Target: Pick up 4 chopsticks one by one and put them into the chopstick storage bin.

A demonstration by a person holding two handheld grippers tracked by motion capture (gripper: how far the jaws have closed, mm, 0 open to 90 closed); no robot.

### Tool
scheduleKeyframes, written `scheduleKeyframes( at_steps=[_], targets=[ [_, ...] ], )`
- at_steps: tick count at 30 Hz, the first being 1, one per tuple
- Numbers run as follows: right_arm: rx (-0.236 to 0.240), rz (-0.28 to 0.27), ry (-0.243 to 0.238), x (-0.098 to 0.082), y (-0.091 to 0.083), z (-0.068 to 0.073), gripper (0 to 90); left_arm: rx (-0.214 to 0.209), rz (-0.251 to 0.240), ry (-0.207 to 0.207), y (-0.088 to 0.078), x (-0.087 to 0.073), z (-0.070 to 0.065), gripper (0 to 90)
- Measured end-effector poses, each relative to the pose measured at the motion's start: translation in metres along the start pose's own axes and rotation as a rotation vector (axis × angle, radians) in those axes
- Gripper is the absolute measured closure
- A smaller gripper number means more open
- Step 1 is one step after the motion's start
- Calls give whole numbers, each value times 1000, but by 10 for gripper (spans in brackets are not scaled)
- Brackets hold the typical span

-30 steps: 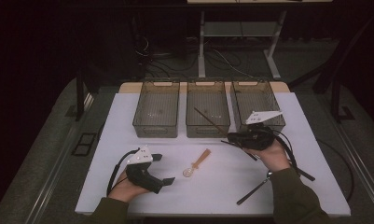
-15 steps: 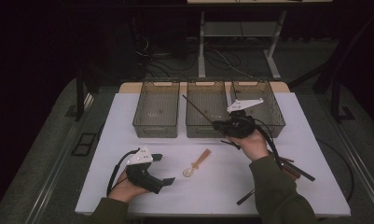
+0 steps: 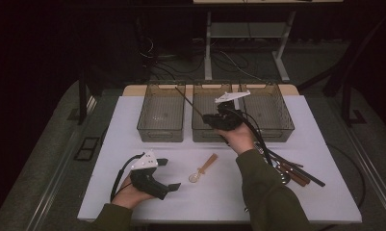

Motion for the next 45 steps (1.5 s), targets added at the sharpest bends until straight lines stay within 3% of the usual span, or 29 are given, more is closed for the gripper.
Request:
scheduleKeyframes(
  at_steps=[14,25,38,45],
  targets=[
    [-30,-34,26,39,37,10,837,9,10,14,0,-1,3,0],
    [-38,-50,37,67,75,27,836,4,2,12,0,-1,2,0],
    [-40,-43,35,83,114,46,836,-4,-21,12,0,1,2,0],
    [-28,-24,47,76,130,51,836,-6,-7,16,-1,1,2,0]
  ],
)
Point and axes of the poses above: each handheld gripper's, and its own axes: y roughly forward along the jaws, x roughly out of its top, z roughly to its left, the point moved 4 cm from there along y, roughly forward along the jaws, and after that the axes turned 4 degrees about -x, right-handed, at the moved point
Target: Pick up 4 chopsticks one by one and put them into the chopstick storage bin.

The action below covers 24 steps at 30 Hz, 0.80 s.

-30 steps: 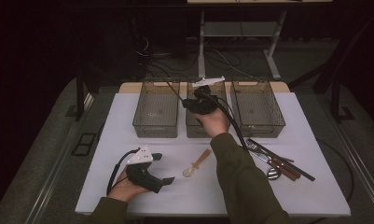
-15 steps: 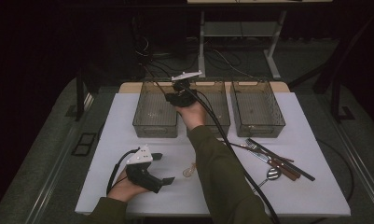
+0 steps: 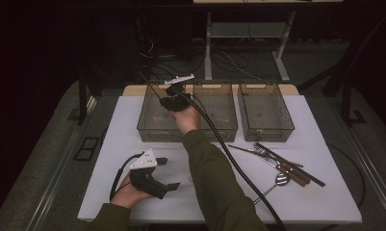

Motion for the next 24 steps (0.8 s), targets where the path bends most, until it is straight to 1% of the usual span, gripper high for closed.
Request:
scheduleKeyframes(
  at_steps=[1,4,6,7,8,9,10,12,13,15,16,18,22,24],
  targets=[
    [8,2,-6,-2,2,0,835,-1,0,0,0,0,0,0],
    [2,24,-9,-6,8,-1,833,-6,0,0,0,0,0,0],
    [4,40,-2,-9,12,-2,828,-7,2,-1,0,0,0,0],
    [0,54,-1,-11,13,-3,765,-8,3,0,0,0,0,0],
    [-1,65,7,-12,15,-4,675,-8,1,3,0,0,0,0],
    [-9,75,13,-14,16,-4,627,-8,0,3,0,0,0,0],
    [-18,80,4,-14,16,-5,617,-9,-1,3,0,0,0,0],
    [-11,87,-11,-15,15,-5,575,-9,-2,3,0,0,0,0],
    [-11,86,-24,-14,14,-5,567,-9,-1,3,0,0,0,0],
    [-10,82,-16,-12,11,-5,543,-10,3,2,0,0,0,0],
    [-4,77,-20,-11,10,-5,534,-11,3,6,1,0,0,0],
    [-7,72,-27,-9,6,-6,523,-9,2,4,1,0,0,0],
    [17,67,-25,-7,-3,-6,498,-8,3,9,0,0,1,0],
    [23,65,-35,-7,-9,-8,485,-7,6,13,0,0,2,0]
  ],
)
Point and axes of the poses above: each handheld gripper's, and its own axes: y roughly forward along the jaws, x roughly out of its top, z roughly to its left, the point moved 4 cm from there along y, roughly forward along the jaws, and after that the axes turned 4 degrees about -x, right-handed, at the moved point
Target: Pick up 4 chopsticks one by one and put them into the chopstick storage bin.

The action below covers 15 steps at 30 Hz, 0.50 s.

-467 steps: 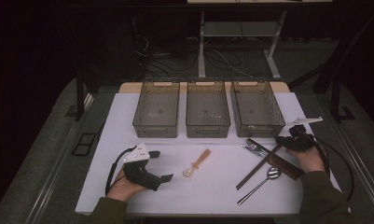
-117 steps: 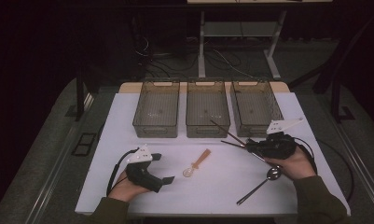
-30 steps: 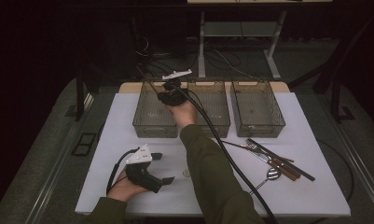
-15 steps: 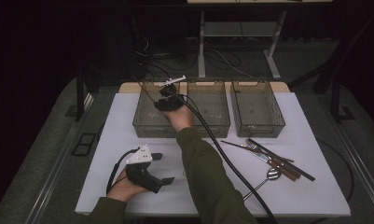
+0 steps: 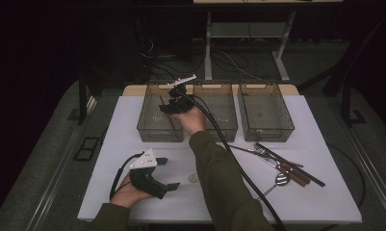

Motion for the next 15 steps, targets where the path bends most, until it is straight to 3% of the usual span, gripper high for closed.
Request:
scheduleKeyframes(
  at_steps=[6,9,15],
  targets=[
    [70,13,-42,-8,-27,-11,422,-2,-5,-10,1,0,0,0],
    [72,11,-80,-14,-45,-18,417,-1,-15,-14,1,0,1,0],
    [105,-24,-111,-25,-86,-36,418,-2,-15,-22,1,0,2,0]
  ],
)
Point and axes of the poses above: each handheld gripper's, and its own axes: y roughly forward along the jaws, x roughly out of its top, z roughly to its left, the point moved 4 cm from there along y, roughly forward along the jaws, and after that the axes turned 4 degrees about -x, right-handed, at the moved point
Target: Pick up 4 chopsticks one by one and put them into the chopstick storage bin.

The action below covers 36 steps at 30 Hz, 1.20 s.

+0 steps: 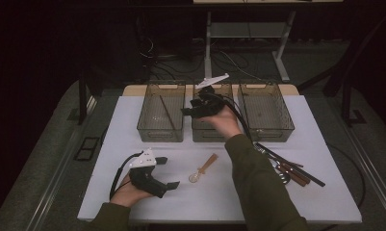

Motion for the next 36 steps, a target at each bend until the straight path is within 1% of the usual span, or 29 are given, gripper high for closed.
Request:
scheduleKeyframes(
  at_steps=[1,4,7,8,9,14,18,20,22,28,32,36],
  targets=[
    [-2,3,-7,-2,-7,-2,418,0,3,1,0,0,0,0],
    [3,-9,-12,-9,-26,-9,416,1,12,7,0,0,0,0],
    [-3,-12,-23,-19,-44,-16,415,1,6,-1,0,-1,-1,0],
    [-1,-12,-21,-22,-49,-18,415,1,1,-5,0,-1,-2,0],
    [-1,-11,-19,-26,-54,-20,415,1,13,0,-1,-1,-1,0],
    [1,-19,-26,-46,-80,-28,415,9,4,-16,1,-1,-1,0],
    [2,-28,-27,-61,-99,-32,432,16,22,0,0,-2,-1,0],
    [-3,-21,-28,-70,-109,-34,446,20,17,-5,0,-2,0,0],
    [-4,-16,-36,-79,-117,-37,456,23,22,-5,0,-1,0,0],
    [-21,-5,-19,-107,-137,-46,510,25,35,6,2,-2,-1,0],
    [-37,16,-11,-124,-147,-52,541,26,38,1,2,-2,-1,0],
    [-53,37,-20,-139,-156,-56,583,28,33,0,1,-2,-1,0]
  ],
)
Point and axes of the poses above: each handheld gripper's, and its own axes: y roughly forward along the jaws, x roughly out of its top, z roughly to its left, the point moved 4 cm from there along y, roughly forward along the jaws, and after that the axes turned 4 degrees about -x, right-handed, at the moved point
